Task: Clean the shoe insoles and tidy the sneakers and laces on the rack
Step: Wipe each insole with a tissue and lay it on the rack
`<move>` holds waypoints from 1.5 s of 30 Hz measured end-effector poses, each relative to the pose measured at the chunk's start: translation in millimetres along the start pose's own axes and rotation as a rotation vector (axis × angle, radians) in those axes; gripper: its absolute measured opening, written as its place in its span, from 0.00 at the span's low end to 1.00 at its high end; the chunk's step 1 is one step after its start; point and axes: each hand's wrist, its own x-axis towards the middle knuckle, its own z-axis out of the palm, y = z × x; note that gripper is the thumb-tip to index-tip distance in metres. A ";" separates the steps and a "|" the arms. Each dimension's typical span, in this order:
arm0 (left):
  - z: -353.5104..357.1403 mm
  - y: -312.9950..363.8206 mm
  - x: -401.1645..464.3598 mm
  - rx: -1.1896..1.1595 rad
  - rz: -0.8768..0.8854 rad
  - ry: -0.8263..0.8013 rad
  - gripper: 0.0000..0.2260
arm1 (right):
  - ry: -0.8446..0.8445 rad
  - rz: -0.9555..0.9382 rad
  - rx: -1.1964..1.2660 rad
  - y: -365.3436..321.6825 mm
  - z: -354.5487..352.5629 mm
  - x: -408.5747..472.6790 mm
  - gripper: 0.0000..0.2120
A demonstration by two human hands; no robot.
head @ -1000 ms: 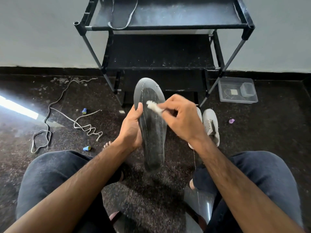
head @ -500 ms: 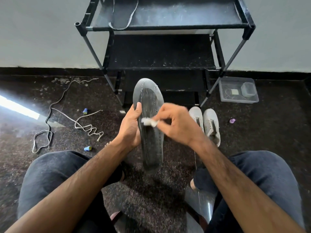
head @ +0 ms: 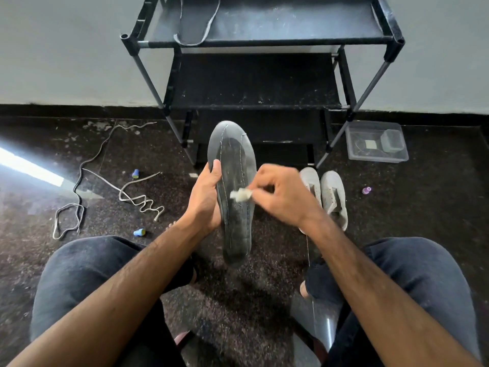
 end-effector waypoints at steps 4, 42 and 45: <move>8.7 -5.5 -7.5 -0.006 -0.035 -0.062 0.16 | 0.311 -0.027 -0.081 4.3 -3.8 5.2 0.10; 10.5 4.1 -9.0 -0.100 0.008 -0.007 0.16 | 0.218 -0.218 -0.382 10.0 26.3 7.0 0.16; 8.0 12.0 -5.2 -0.080 0.049 0.058 0.15 | 0.117 -0.146 -0.394 25.1 19.8 0.7 0.10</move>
